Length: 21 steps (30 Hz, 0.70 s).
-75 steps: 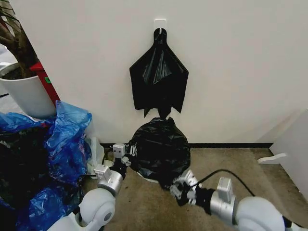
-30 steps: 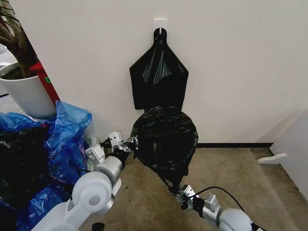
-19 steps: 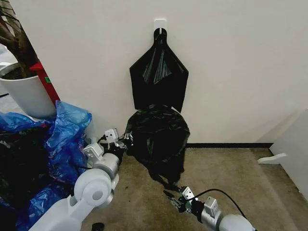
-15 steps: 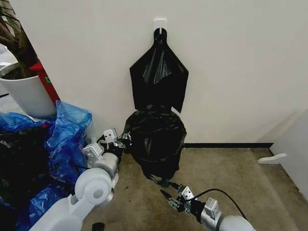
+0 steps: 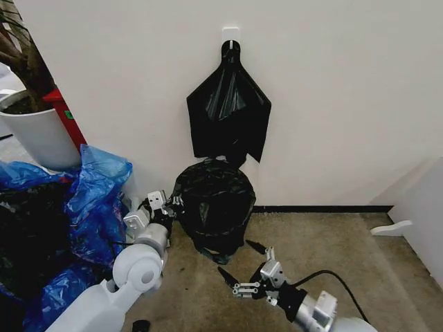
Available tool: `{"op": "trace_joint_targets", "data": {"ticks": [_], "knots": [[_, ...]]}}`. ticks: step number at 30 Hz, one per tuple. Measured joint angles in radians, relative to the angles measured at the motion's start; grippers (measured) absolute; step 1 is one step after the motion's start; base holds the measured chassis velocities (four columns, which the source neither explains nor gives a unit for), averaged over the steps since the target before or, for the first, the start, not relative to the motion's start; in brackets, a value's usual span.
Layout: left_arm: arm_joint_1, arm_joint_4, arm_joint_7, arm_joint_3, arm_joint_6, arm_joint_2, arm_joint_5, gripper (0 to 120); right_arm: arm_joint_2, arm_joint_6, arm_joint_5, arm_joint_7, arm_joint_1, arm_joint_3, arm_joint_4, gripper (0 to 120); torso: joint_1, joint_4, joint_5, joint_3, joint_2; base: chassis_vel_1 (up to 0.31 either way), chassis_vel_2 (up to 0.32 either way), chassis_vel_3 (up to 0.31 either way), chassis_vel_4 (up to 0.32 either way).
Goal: Place the garbage bag over the trash bin.
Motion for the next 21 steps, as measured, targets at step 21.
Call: {"op": "trace_joint_targets", "data": {"ticks": [21], "knots": [[0.181,0.06,0.728,-0.035,-0.231,0.036,0.277,4,-0.099,-0.555,1.593,0.437,0.229,0.595,0.002,100,0.0,0.0007,0.0005,0.0,0.0,0.0,0.0,0.0,0.0]]}}
